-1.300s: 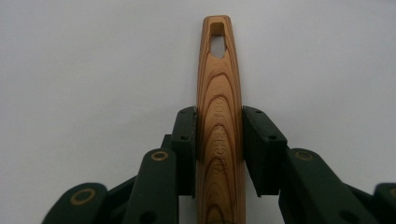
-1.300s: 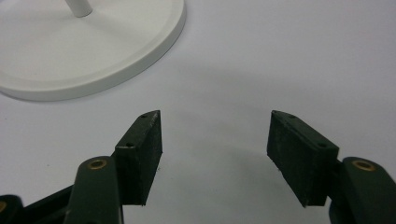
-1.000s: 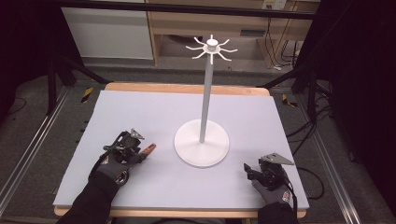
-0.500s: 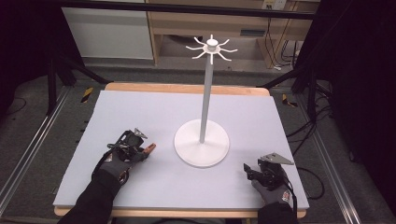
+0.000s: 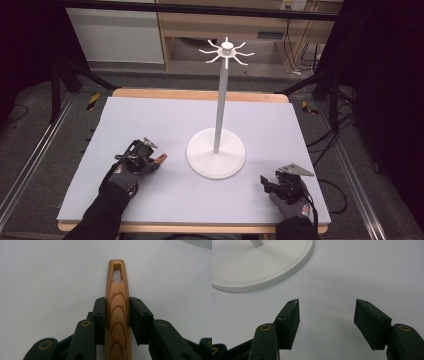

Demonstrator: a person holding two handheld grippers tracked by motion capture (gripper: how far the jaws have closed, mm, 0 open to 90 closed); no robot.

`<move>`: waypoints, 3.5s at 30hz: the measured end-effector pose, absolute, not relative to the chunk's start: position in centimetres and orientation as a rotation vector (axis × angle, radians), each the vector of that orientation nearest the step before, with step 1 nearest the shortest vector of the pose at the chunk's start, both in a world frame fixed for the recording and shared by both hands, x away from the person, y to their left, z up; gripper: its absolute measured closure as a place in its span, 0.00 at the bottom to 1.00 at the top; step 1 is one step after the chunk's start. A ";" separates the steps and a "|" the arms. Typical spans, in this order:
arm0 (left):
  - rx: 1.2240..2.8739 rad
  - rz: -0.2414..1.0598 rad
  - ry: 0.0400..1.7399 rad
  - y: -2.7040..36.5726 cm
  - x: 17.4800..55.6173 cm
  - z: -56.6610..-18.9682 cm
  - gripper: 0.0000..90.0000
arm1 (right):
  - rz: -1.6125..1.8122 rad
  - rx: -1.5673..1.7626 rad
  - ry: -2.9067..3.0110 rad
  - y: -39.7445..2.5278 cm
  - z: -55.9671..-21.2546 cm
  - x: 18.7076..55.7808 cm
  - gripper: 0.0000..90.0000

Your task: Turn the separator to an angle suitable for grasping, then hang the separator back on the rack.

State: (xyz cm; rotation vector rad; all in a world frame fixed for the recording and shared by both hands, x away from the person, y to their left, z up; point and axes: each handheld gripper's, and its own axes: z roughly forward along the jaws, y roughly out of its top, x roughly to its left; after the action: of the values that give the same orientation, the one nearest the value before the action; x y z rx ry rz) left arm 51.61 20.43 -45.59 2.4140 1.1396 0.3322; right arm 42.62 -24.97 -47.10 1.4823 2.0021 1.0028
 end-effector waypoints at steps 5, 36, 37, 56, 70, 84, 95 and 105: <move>2.410 0.336 1.142 20.4 51.6 -45.5 0.75 | 1.004 1.474 2.006 -25.0 -47.1 42.6 0.42; 2.126 0.479 1.044 22.4 48.2 -38.8 0.75 | 1.013 1.490 2.005 -25.0 -47.0 42.5 0.42; 2.108 0.492 1.038 22.5 48.1 -38.5 0.75 | 1.013 1.490 2.004 -25.0 -47.0 42.5 0.42; 1.854 0.636 0.969 22.9 45.5 -35.5 0.75 | 1.030 1.480 1.960 -25.2 -46.9 42.4 0.38; 1.745 0.651 0.906 22.7 44.0 -33.6 0.75 | 1.035 1.474 1.962 -25.2 -46.8 42.4 0.38; 1.675 0.660 0.876 22.3 43.9 -31.8 0.75 | 1.032 1.465 1.950 -25.3 -46.8 42.3 0.38; 1.630 0.662 0.834 21.1 44.1 -29.6 0.75 | 1.024 1.463 1.948 -25.3 -46.9 42.3 0.38; 1.604 0.660 0.807 19.8 44.7 -28.0 0.75 | 1.020 1.456 1.952 -25.3 -46.9 42.4 0.38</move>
State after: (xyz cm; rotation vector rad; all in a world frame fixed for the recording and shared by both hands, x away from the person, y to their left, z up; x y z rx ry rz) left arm 44.67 19.78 -28.00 1.6037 0.8071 0.6602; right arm 42.36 -25.29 -46.90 1.4564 1.9521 1.0203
